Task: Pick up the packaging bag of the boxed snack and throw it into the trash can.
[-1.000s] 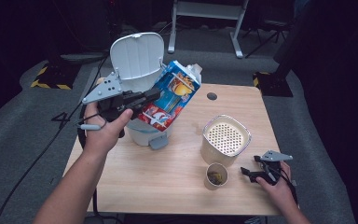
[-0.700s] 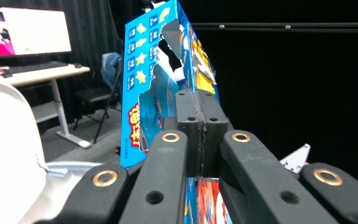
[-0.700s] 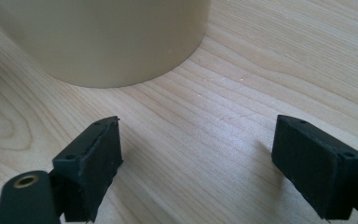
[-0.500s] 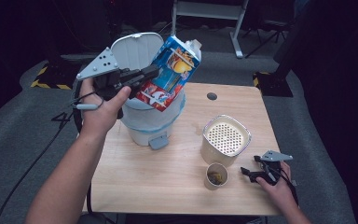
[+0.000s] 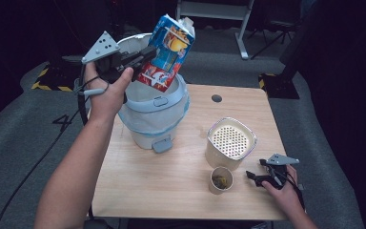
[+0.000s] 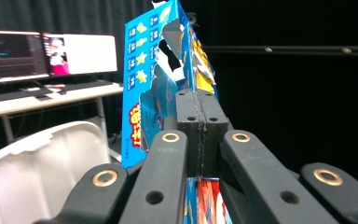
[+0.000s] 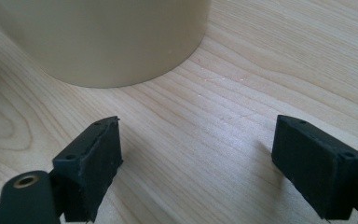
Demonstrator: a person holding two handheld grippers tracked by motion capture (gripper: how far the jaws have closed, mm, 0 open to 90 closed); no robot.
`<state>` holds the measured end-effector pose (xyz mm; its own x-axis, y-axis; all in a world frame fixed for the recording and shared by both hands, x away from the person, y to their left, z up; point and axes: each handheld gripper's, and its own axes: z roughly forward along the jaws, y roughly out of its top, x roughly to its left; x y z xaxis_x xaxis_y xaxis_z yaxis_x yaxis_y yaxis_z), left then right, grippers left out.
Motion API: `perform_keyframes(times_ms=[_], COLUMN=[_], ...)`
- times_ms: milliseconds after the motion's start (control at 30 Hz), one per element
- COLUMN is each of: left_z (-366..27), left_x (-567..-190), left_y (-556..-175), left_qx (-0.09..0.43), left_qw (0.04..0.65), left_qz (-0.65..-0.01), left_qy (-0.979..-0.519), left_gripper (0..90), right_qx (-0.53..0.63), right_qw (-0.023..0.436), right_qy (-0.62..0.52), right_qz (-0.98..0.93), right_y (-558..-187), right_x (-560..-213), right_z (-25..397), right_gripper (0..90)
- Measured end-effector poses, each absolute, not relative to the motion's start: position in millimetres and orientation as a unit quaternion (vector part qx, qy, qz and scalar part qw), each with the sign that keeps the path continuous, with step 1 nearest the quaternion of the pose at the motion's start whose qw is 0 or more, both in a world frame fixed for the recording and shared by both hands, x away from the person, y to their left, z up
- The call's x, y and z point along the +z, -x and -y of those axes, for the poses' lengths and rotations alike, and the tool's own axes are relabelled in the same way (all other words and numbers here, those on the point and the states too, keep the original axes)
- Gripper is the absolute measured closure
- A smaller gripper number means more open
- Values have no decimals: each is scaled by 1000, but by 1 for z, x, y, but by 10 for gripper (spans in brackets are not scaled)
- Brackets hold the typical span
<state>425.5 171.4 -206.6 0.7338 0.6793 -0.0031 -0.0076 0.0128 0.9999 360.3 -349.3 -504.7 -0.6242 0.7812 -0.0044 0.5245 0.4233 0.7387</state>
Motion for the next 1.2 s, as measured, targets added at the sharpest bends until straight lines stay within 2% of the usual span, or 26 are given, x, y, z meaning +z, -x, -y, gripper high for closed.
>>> perform_keyframes(times_ms=[367,1133,1167,1200], left_z=[-171,-170,-169,-167], left_x=[-215,-229,-231,-233], left_y=[-452,-470,-472,-474], left_qx=[288,275,260,258], left_qw=[659,642,648,644], left_qz=[-280,-302,-308,-311], left_qy=[-636,-649,-646,-650], left_gripper=[895,883,843,587], right_qx=[363,364,364,363], right_qw=[177,176,176,177], right_qy=[-396,-396,-396,-396], right_qz=[-825,-825,-825,-825], right_y=[-360,-360,-360,-360], right_x=[-505,-505,-505,-505], right_z=[349,349,349,349], right_gripper=[161,161,161,161])
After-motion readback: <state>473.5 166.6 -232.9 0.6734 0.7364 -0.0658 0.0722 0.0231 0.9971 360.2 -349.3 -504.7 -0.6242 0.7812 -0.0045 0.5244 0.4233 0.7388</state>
